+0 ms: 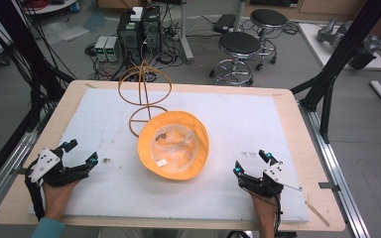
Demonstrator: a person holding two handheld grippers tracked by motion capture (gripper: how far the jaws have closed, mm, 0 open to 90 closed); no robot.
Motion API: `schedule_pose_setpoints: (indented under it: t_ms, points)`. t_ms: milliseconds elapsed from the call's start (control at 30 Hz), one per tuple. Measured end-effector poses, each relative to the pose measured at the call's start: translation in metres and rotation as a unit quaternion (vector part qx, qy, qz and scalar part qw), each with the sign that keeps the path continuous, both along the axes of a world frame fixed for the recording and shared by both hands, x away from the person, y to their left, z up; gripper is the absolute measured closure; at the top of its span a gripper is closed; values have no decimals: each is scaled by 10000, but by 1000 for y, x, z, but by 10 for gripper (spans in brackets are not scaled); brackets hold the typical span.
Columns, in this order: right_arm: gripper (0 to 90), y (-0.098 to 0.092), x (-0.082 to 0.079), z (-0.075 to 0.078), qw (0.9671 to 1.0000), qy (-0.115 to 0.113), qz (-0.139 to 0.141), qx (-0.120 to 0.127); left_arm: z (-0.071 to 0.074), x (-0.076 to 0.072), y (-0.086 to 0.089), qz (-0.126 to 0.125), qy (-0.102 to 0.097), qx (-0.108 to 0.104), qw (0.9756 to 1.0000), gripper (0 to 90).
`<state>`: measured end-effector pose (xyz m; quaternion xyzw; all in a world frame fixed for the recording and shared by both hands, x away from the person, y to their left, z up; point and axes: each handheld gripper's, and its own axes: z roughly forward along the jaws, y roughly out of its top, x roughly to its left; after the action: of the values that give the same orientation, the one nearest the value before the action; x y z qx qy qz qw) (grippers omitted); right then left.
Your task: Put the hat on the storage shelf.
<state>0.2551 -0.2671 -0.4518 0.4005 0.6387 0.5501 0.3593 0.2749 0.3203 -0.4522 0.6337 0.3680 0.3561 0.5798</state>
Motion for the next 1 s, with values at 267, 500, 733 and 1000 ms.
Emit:
schedule_pose_setpoints:
  t_ms: [267, 500, 733, 1000]
  points:
    - [83, 0, -1, 0, 10000, -14, -12, -4, 0, 0, -1, 9, 29, 14, 10000, 123]
    - [83, 0, 0, 0, 10000, 35, -20, 27, 1, 2, 0, -30, 105, 21, 9999, 121]
    - [83, 1, 0, 0, 10000, -20, -43, -79, 1, 2, 0, -143, 107, 44, 9998, 121]
    - [83, 1, 1, 0, 10000, 29, -33, -36, 7, 3, 1, -137, 289, 3, 9995, 121]
